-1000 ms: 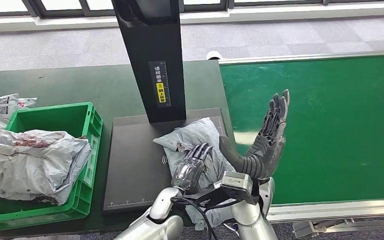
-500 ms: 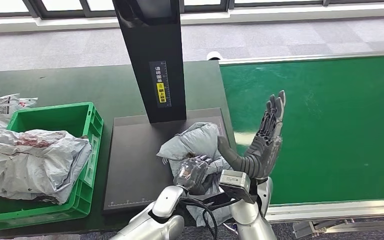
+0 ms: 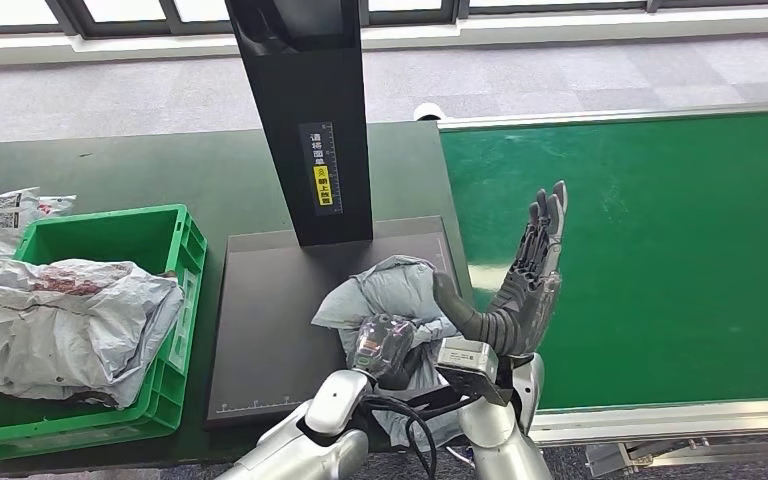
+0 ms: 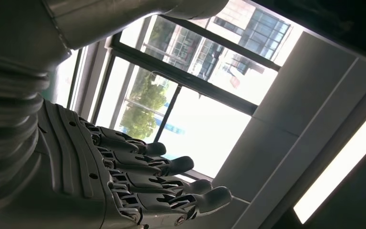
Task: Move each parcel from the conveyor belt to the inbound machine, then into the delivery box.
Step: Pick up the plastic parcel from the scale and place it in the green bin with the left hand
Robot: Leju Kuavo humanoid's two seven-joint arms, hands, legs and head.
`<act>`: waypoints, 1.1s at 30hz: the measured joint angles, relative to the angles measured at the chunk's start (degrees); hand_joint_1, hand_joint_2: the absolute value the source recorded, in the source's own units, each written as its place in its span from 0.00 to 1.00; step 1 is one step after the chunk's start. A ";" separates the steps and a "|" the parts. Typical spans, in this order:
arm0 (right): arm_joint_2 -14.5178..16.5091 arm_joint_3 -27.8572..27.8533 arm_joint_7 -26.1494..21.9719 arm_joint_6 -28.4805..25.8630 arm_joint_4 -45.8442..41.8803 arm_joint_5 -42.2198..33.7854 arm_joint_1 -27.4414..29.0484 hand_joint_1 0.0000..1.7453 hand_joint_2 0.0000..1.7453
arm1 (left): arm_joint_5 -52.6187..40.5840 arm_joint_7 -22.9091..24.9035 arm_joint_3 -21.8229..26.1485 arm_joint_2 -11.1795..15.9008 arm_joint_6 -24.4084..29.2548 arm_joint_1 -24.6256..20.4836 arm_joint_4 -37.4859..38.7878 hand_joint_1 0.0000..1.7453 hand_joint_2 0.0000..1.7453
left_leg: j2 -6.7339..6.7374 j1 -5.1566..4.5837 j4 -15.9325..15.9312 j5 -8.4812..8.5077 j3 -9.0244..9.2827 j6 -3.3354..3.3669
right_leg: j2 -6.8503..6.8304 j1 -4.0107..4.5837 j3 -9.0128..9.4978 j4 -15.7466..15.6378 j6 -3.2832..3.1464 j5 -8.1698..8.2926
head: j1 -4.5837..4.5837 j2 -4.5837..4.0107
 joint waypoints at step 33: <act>0.04 -2.94 0.00 -0.04 -1.00 -0.93 1.22 0.00 1.00 | -33.97 -1.57 29.84 7.26 10.10 14.12 -32.57 1.00 1.00 | 0.04 0.01 0.00 0.02 -0.14 -0.02 | 0.12 0.02 -0.25 0.02 -0.01 0.00 | 0.00 0.00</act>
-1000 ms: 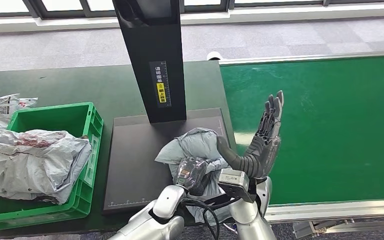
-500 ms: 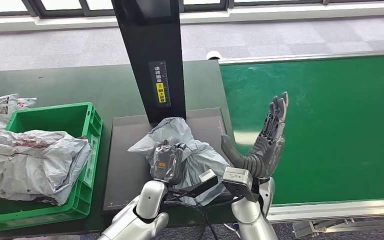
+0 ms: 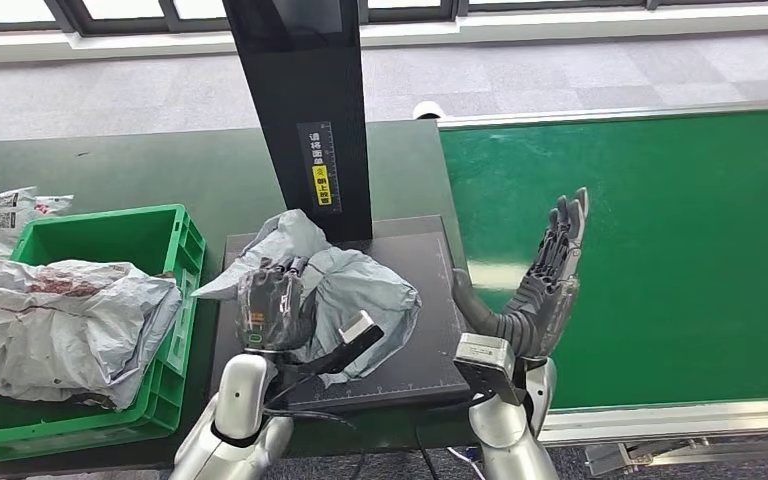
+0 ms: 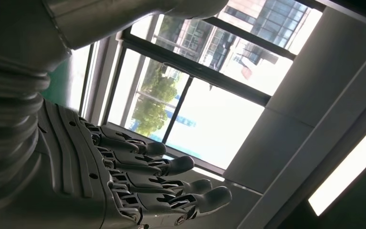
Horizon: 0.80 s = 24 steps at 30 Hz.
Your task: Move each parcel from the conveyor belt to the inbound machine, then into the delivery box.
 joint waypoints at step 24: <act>-0.15 -1.37 0.00 -0.02 -6.55 -0.42 4.57 0.00 1.00 | 9.50 -21.45 28.66 -4.15 0.26 6.93 -36.53 1.00 1.00 | 0.05 0.02 0.00 0.00 -0.02 -0.01 | 0.03 0.03 -0.05 0.00 -0.01 -0.01 | -0.01 0.00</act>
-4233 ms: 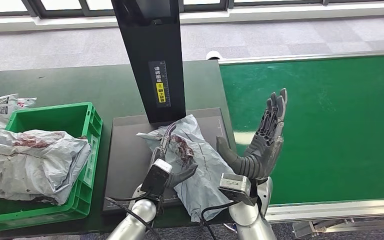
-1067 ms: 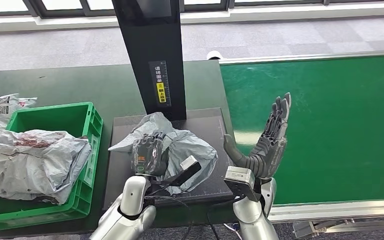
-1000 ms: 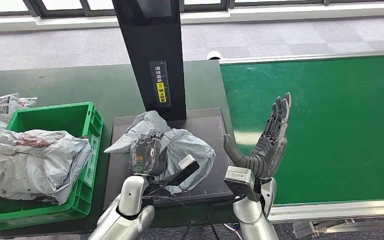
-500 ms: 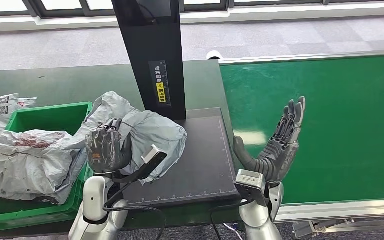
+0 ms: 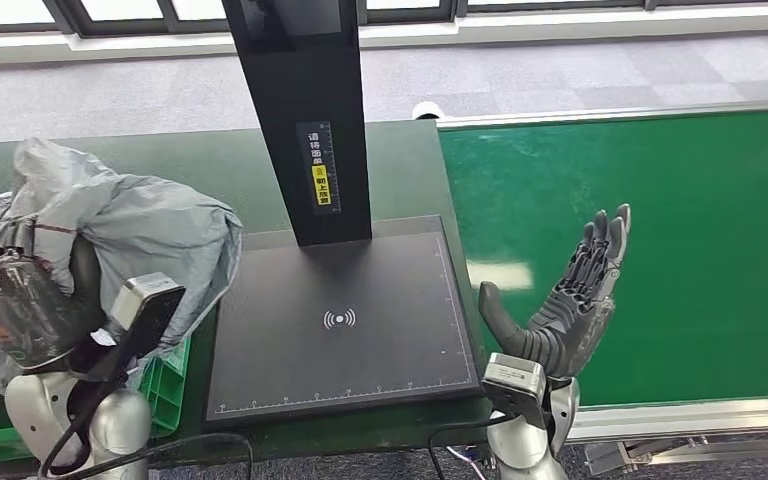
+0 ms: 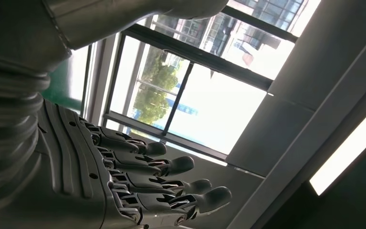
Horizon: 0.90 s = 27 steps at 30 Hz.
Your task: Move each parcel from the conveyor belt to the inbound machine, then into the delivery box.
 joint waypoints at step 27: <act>-0.02 -0.06 0.00 0.00 -0.17 0.07 0.66 0.00 1.00 | 0.99 -3.53 18.03 -0.63 -0.02 -4.90 4.41 1.00 1.00 | 0.00 0.01 0.00 0.03 0.02 -0.03 | -0.01 0.01 0.01 0.00 -0.01 0.01 | -0.01 0.00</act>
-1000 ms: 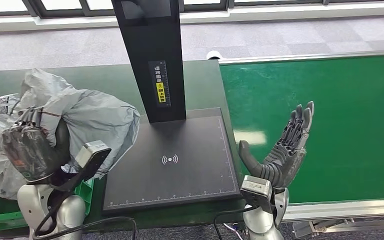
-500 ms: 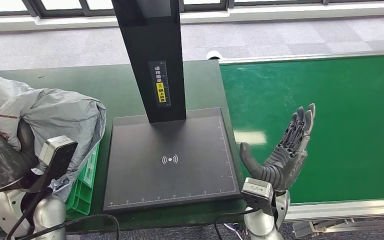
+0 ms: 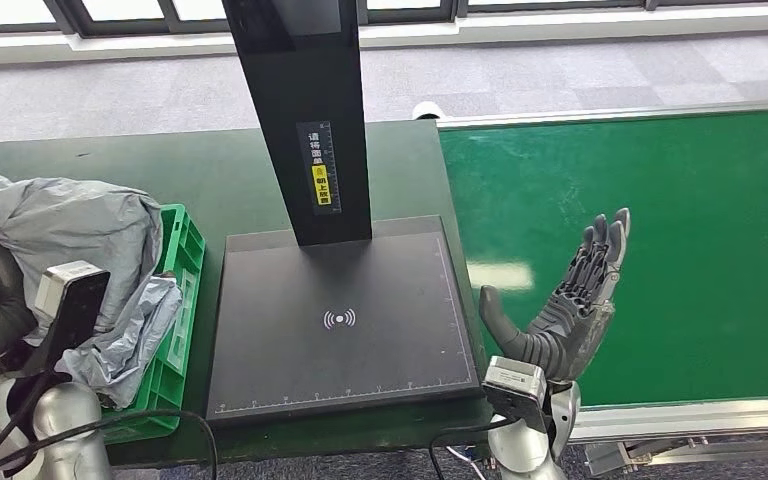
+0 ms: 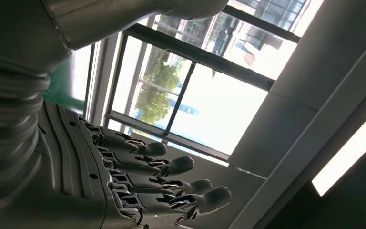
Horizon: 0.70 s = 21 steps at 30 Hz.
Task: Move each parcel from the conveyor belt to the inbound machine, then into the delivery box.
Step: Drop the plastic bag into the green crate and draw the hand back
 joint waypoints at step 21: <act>0.02 0.02 -0.02 0.03 0.65 0.44 -0.13 0.00 1.00 | -8.00 13.91 10.17 9.31 0.02 -9.85 35.34 1.00 1.00 | -0.08 0.01 0.00 0.03 -0.05 0.00 | -0.06 0.00 0.06 0.00 0.00 0.00 | 0.02 0.00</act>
